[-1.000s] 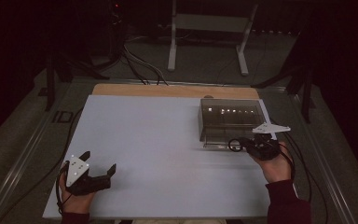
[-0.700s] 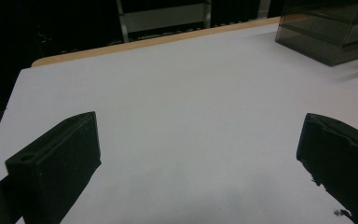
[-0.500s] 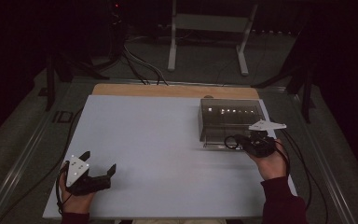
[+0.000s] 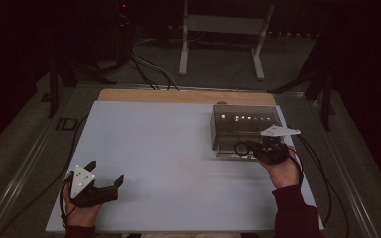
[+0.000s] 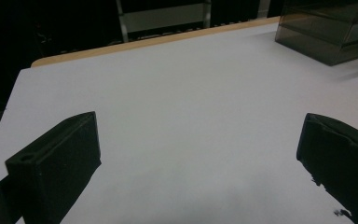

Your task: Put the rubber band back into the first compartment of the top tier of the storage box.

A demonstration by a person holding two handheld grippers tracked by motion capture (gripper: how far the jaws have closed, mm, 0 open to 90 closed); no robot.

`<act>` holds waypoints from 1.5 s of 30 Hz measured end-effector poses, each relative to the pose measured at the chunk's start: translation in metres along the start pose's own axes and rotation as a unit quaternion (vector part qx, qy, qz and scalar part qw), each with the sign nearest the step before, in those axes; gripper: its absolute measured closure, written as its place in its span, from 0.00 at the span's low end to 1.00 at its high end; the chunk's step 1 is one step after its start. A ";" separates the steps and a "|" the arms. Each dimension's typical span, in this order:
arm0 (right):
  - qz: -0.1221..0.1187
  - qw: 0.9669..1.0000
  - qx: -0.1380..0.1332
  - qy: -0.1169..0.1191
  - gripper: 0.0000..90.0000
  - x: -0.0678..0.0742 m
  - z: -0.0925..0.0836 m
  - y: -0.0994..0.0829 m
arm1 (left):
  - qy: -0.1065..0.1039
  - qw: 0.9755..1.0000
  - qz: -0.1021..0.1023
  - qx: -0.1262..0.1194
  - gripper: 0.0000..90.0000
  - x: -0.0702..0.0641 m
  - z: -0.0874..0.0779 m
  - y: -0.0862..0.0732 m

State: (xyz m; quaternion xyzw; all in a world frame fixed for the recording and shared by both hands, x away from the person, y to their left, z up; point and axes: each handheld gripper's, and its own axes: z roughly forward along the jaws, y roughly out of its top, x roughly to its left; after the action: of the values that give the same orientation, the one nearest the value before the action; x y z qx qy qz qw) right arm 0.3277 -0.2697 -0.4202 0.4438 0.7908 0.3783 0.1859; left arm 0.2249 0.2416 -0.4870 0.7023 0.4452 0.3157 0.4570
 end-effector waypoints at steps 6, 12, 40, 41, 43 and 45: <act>0.003 1.000 -0.006 0.005 0.97 0.002 0.005 0.002 | 0.000 1.000 0.000 0.000 0.01 0.000 0.000 0.000; 0.005 1.000 -0.009 0.010 0.97 0.005 0.009 0.006 | 0.000 1.000 0.000 0.000 0.01 0.000 0.000 0.000; 0.003 1.000 0.003 0.009 0.94 0.016 0.035 0.013 | -0.001 1.000 0.000 0.003 0.01 -0.001 0.002 -0.001; 0.003 1.000 0.004 0.009 0.91 0.016 0.036 0.013 | -0.002 1.000 0.000 0.003 0.01 -0.001 0.002 -0.001; 0.003 1.000 0.005 0.011 0.89 0.016 0.037 0.013 | -0.002 1.000 0.000 0.002 0.01 -0.001 0.001 -0.001; 0.003 1.000 0.006 0.011 0.85 0.016 0.038 0.013 | -0.001 1.000 0.000 0.002 0.01 -0.001 0.001 -0.001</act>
State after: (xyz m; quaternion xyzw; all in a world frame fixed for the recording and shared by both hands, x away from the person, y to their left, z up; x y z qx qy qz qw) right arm 0.3499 -0.2355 -0.4342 0.4429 0.7939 0.3790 0.1730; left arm 0.2256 0.2407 -0.4883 0.7036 0.4453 0.3137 0.4564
